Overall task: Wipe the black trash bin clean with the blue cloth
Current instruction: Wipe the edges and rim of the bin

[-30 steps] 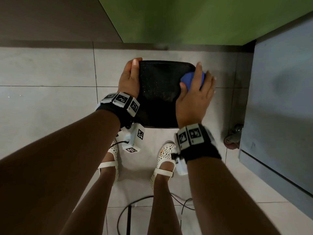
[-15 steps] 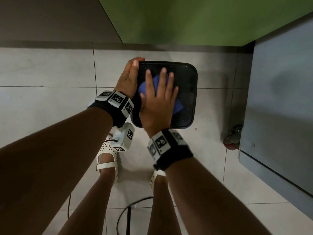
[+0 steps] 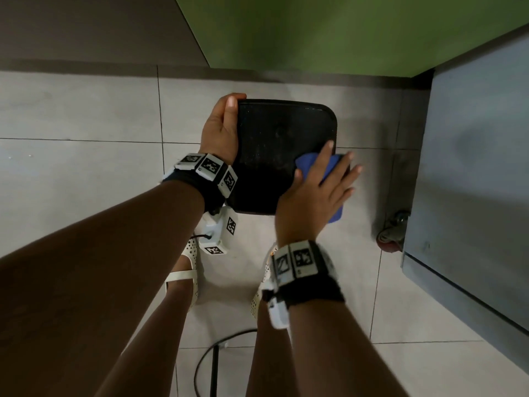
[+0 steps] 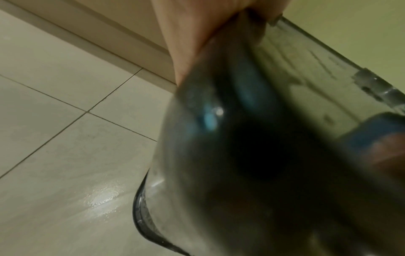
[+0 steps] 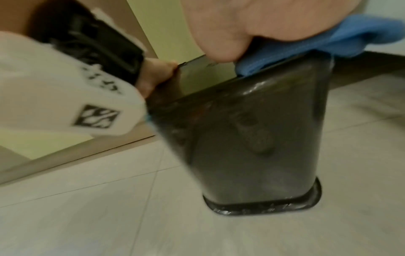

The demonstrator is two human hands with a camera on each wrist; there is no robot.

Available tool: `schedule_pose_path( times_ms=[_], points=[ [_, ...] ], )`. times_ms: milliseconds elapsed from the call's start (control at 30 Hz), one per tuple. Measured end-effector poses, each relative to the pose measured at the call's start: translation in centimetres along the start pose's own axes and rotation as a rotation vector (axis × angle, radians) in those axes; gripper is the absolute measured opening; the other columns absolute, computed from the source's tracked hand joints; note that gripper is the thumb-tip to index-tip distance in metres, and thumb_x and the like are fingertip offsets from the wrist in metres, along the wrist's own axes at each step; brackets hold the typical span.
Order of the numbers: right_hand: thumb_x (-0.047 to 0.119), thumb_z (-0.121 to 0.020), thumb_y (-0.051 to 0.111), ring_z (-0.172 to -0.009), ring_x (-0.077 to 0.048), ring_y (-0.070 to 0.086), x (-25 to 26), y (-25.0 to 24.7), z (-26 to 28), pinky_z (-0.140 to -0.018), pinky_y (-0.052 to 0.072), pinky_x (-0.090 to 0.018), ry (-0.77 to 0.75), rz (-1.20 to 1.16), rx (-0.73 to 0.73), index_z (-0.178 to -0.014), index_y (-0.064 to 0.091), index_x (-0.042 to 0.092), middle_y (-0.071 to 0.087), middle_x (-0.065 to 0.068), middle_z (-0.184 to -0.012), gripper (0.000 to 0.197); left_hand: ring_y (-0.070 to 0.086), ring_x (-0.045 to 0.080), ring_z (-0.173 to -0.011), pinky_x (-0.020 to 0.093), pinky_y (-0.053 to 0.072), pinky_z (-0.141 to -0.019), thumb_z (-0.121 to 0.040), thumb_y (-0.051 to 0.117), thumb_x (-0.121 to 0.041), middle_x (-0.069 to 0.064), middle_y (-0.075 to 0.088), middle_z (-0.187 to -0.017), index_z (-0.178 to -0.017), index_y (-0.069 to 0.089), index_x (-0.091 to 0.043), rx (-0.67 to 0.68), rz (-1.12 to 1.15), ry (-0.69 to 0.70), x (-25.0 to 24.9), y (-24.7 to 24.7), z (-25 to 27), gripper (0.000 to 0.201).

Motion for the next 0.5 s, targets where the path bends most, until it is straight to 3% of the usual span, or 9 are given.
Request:
schedule_pose_path(
  times_ms=[100, 200, 300, 400, 500],
  points=[
    [0.033, -0.091, 0.034, -0.138, -0.042, 0.019, 1.9, 1.2, 2.6, -0.110, 0.012, -0.050, -0.022, -0.045, 0.019, -0.143, 0.026, 0.017, 0.024, -0.023, -0.149, 0.056, 0.058, 0.010, -0.089, 0.024, 0.050, -0.079, -0.099, 0.029, -0.032, -0.004, 0.060, -0.094, -0.102, 0.055, -0.027, 0.006, 0.004, 0.019, -0.1, 0.0, -0.1, 0.027],
    [0.038, -0.091, 0.028, -0.138, -0.040, 0.021, 5.0, 2.0, 3.0, -0.109, 0.010, -0.051, -0.151, -0.097, 0.078, -0.141, 0.028, 0.018, 0.026, -0.022, -0.149, 0.054, 0.059, 0.005, -0.079, 0.015, 0.050, -0.066, -0.100, 0.028, -0.029, -0.005, 0.060, -0.088, -0.102, 0.054, -0.023, 0.011, 0.019, 0.035, -0.1, 0.0, -0.1, 0.027],
    [0.037, -0.092, 0.030, -0.138, -0.038, 0.022, 7.0, 2.2, 1.0, -0.110, 0.014, -0.050, -0.293, -0.098, 0.084, -0.142, 0.033, 0.017, 0.028, -0.020, -0.149, 0.054, 0.061, -0.005, -0.074, 0.013, 0.050, -0.067, -0.101, 0.027, -0.027, -0.007, 0.061, -0.087, -0.101, 0.055, -0.020, 0.013, 0.034, 0.049, -0.1, 0.0, -0.1, 0.029],
    [0.032, -0.091, 0.045, -0.140, -0.036, 0.018, 7.2, 1.7, -2.9, -0.112, 0.012, -0.050, -0.374, -0.075, 0.058, -0.143, 0.031, 0.018, 0.024, -0.019, -0.151, 0.056, 0.057, -0.015, -0.071, 0.007, 0.047, -0.070, -0.100, 0.028, -0.026, -0.012, 0.059, -0.087, -0.108, 0.057, -0.013, -0.008, -0.035, 0.087, -0.1, -0.2, -0.2, 0.033],
    [0.033, -0.093, 0.045, -0.142, -0.034, 0.011, 6.0, 0.7, -6.2, -0.114, 0.009, -0.049, -0.365, -0.015, 0.096, -0.146, 0.023, 0.021, 0.018, -0.016, -0.153, 0.059, 0.056, -0.015, -0.070, 0.007, 0.046, -0.069, -0.100, 0.029, -0.027, -0.014, 0.058, -0.084, -0.102, 0.055, -0.022, -0.003, -0.053, 0.092, 0.0, -0.2, -0.3, 0.027]
  ],
)
Point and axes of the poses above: each hand's wrist, its own z-axis away from the middle knuckle, its own y-axis out of the palm, x = y × z, the point moved 4 cm from there along -z, towards the middle knuckle
